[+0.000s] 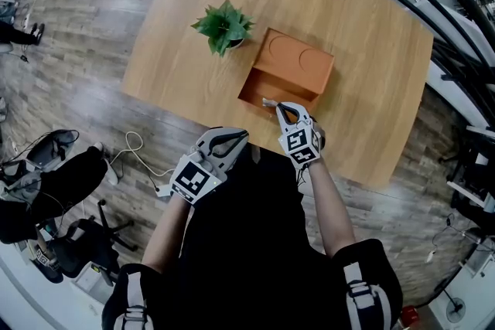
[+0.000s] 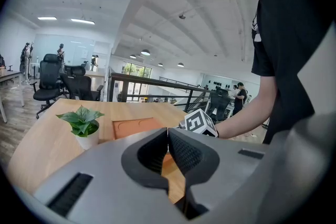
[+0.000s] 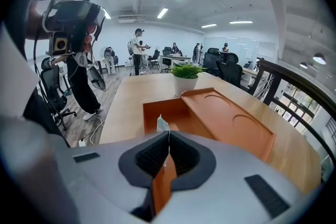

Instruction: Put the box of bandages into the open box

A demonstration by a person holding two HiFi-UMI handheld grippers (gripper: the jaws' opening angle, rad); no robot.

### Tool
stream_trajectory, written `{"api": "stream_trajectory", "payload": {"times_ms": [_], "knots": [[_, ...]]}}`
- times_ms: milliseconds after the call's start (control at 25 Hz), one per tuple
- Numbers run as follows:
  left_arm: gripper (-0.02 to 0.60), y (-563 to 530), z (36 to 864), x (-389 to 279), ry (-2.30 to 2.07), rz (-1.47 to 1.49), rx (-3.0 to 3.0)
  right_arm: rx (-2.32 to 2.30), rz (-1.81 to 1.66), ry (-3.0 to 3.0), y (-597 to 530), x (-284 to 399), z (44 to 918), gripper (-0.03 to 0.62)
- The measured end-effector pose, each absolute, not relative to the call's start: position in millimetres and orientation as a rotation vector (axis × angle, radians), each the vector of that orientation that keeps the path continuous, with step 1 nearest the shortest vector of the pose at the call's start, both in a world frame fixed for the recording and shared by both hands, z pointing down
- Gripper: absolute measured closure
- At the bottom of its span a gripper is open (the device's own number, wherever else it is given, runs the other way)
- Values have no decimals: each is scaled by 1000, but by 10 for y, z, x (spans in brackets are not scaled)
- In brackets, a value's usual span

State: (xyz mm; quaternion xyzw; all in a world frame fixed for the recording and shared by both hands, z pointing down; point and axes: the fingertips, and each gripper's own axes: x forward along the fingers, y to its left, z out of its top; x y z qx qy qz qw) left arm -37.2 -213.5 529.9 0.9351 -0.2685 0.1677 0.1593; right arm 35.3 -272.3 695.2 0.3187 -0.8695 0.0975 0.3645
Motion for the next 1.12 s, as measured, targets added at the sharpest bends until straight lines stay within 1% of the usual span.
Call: {"api": "stream_trajectory", "payload": {"times_ms": [240, 480, 640, 1120], "knots": [[555, -2159, 5306, -327, -750, 480, 2676, 820, 280, -2207, -2777, 398, 7011, 568], [555, -2192, 5306, -306, -742, 478, 2678, 900, 511, -2176, -2858, 497, 7105, 568], [555, -2205, 5307, -297, -736, 481, 2681, 901, 587, -2135, -2836, 520, 7191, 568], [555, -2226, 5286, -251, -721, 483, 2691, 880, 535, -2099, -2866, 583, 7227, 566]]}}
